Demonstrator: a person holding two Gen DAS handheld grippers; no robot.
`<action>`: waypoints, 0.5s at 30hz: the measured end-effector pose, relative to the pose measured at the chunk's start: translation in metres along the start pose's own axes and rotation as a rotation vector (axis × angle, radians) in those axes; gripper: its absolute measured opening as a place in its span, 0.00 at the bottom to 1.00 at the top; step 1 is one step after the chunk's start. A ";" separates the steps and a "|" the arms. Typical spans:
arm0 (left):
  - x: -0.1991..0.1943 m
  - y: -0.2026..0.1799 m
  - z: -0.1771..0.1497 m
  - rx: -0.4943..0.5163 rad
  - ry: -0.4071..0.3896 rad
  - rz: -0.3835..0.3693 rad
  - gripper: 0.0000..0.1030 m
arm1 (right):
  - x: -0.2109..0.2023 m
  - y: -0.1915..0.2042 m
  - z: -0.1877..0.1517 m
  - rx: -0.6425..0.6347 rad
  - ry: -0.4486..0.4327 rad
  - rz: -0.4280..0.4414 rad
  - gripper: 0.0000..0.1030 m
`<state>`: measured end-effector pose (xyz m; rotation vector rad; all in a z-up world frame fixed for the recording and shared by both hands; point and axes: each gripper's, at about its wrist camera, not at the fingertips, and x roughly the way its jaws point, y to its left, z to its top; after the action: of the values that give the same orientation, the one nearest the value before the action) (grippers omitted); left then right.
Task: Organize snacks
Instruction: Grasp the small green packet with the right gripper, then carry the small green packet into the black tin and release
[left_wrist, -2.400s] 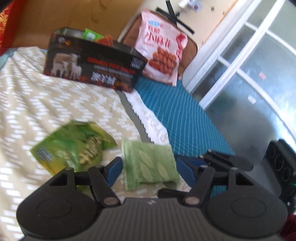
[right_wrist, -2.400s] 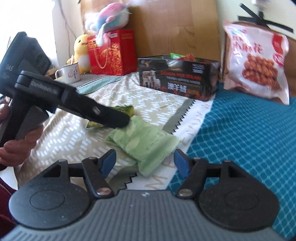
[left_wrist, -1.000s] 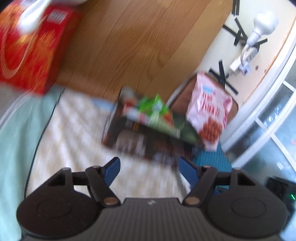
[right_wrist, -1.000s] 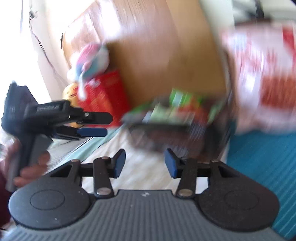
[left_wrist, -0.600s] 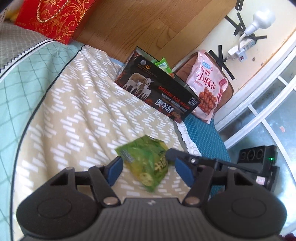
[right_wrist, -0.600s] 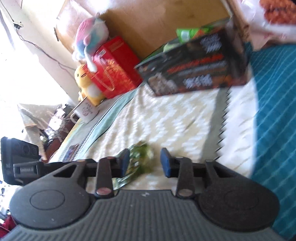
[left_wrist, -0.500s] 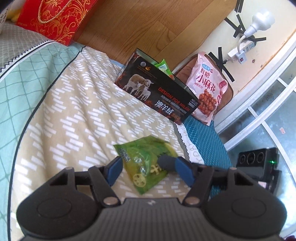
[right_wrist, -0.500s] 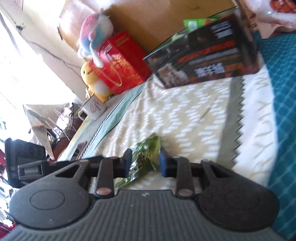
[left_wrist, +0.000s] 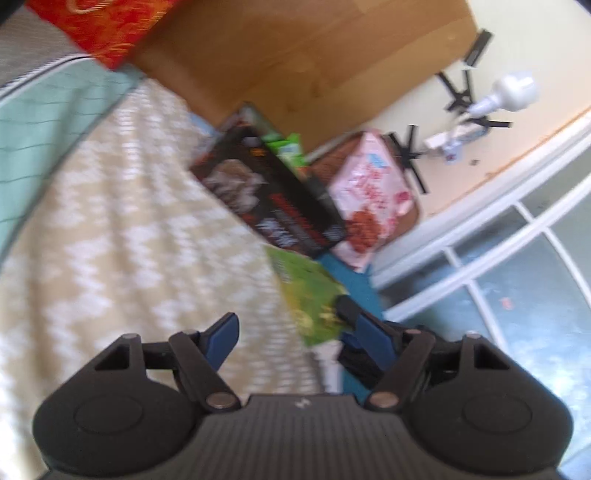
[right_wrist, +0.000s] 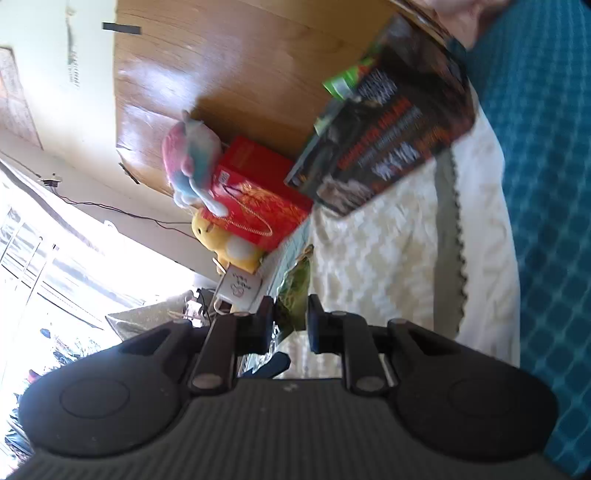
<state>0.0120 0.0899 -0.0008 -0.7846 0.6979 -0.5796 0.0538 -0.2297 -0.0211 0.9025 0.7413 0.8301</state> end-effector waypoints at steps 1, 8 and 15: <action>0.004 -0.004 0.003 0.011 -0.001 -0.007 0.69 | 0.001 0.002 0.002 -0.001 -0.002 0.014 0.21; 0.035 -0.024 0.043 0.078 -0.007 -0.013 0.43 | 0.011 0.015 0.032 -0.069 -0.033 0.025 0.21; 0.079 -0.049 0.117 0.197 -0.061 0.021 0.45 | 0.031 0.031 0.094 -0.205 -0.117 -0.025 0.21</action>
<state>0.1389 0.0573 0.0708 -0.6087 0.5822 -0.5934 0.1375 -0.2261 0.0399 0.7498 0.5541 0.8079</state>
